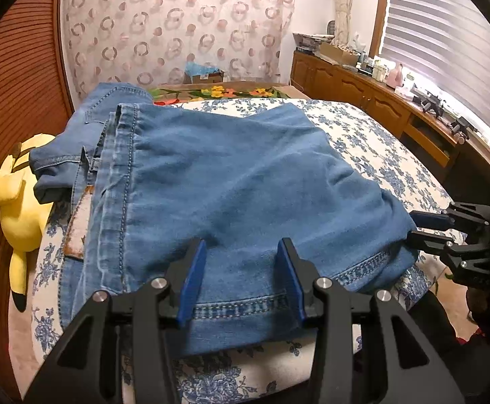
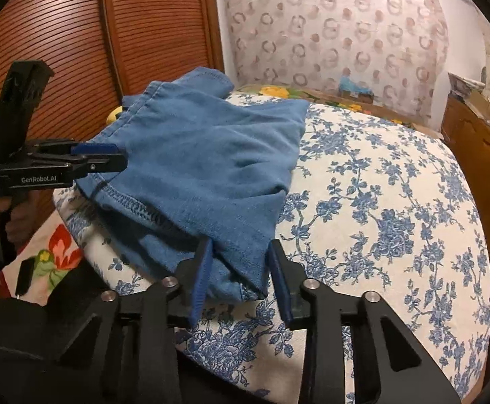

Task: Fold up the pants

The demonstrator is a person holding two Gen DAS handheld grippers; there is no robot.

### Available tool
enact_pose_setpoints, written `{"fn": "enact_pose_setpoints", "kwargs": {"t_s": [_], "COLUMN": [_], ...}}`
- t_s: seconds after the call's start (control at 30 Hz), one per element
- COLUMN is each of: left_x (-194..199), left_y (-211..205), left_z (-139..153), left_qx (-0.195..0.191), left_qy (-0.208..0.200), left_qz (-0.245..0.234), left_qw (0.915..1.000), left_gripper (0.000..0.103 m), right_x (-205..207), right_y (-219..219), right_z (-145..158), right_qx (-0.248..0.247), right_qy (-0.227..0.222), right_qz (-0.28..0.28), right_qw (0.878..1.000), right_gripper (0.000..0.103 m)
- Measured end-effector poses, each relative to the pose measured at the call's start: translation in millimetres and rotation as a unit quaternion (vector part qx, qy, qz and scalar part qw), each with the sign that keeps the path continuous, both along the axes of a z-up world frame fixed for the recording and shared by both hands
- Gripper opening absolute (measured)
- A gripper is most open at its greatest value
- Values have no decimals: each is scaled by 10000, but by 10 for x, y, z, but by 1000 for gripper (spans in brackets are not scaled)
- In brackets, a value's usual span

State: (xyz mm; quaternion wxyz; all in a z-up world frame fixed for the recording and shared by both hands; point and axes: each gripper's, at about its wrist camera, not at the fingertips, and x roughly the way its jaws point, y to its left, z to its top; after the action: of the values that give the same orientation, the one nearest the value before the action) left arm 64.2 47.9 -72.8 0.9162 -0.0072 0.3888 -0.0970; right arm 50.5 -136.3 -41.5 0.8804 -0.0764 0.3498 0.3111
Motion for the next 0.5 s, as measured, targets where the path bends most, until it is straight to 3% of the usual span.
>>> {"fn": "enact_pose_setpoints", "kwargs": {"t_s": [0.1, 0.2, 0.5], "left_x": [27, 41, 34], "left_y": [3, -21, -52], "left_z": [-12, -40, -106], "left_qx": [-8, -29, -79], "left_qy": [16, 23, 41], "left_qz": [36, 68, 66], "left_qw": [10000, 10000, 9999], "left_gripper": [43, 43, 43], "right_x": [-8, -21, -307], "right_y": [-20, -94, -266], "right_z": [3, 39, 182], "right_qx": [-31, 39, 72], "right_qy": [-13, 32, -33], "right_qz": [-44, -66, -170], "right_qw": [10000, 10000, 9998], "right_gripper": [8, 2, 0]}}
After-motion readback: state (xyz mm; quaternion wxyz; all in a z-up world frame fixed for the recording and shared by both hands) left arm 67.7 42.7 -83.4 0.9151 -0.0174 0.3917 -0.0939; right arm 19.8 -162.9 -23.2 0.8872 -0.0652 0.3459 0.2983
